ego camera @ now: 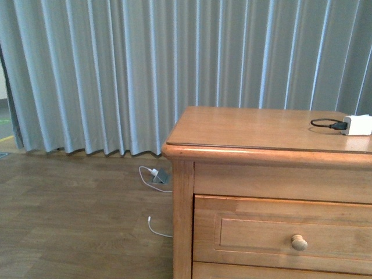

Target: Place pink marker in drawer with both arms

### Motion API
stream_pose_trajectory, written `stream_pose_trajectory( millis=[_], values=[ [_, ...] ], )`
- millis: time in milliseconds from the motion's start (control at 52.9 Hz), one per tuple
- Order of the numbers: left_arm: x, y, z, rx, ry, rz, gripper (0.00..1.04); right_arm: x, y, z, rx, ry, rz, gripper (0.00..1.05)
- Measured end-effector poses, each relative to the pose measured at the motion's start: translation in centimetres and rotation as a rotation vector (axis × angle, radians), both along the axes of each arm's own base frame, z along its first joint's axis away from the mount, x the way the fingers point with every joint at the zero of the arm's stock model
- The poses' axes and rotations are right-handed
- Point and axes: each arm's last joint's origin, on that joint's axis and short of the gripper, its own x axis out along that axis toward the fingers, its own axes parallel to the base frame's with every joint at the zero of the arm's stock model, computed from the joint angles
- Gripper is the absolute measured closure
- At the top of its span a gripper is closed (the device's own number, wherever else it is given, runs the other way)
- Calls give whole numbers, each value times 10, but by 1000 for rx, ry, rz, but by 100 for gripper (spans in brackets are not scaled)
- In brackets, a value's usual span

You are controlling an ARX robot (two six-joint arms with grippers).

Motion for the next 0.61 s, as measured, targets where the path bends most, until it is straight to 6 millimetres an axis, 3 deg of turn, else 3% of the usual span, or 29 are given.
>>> stream_pose_trajectory(
  millis=[132, 454, 605],
  values=[
    [0, 0, 0, 0, 0, 0, 6, -20, -4, 3, 12, -43, -9, 8],
    [0, 0, 0, 0, 0, 0, 6, -21, -4, 4, 12, -53, -8, 8],
    [0, 0, 0, 0, 0, 0, 6, -26, 2, -6, -183, -317, -72, 32]
  ],
)
